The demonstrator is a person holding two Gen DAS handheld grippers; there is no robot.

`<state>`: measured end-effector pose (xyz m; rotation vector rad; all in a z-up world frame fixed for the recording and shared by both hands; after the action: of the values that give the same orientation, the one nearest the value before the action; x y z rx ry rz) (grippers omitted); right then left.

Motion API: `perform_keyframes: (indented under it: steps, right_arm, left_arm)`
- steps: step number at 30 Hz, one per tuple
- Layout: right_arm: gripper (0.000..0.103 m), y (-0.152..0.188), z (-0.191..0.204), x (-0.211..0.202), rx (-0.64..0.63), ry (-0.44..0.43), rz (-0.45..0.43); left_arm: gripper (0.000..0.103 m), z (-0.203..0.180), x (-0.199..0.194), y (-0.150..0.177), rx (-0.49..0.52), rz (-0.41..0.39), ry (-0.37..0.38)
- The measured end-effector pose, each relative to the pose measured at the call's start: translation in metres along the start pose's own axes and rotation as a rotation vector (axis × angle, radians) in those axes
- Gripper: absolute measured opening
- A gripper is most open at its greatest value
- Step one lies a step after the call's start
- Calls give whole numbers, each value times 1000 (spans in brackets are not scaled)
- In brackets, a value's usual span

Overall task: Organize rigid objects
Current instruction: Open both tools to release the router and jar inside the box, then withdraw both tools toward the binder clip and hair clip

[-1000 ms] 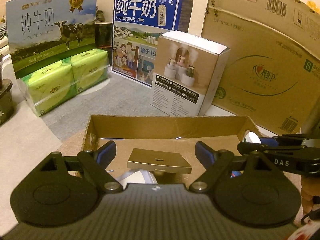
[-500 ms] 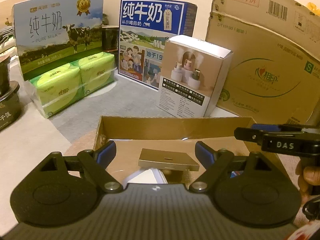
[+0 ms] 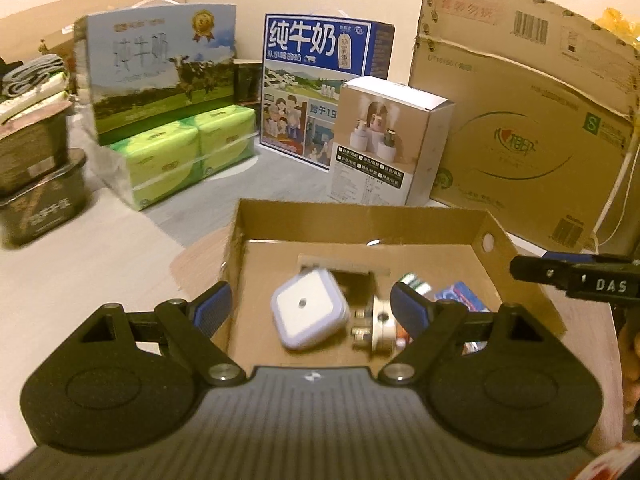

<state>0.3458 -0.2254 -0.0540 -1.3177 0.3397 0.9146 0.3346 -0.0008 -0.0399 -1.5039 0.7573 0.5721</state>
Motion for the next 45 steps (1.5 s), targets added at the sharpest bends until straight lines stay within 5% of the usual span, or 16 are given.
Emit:
perform_keyframes:
  steps: [23,33,45]
  right_arm:
    - [69,114,48,-100,-45,29,16]
    - [69,155,43,-105,-58,54,67]
    - [69,165,40,-98,-43,46,94]
  left_arm:
    - [85,20,-107,128,-111,24,-42]
    - [85,15,-119,165,-95,50,-45]
    - [85,27,-113,177,-99,76,-80]
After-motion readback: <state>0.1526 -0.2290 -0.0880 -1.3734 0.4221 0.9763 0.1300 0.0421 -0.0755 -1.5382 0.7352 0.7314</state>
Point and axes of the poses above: each gripper's, at about its wrist camera, not at the fingertips, and x roughly the way its jaws point, z to its left, y to its underside, the point moved 9 cm from there along x, roughly the way its jaws point, and after that the axes turned 12 degrees about z, right-handed, at the moved point
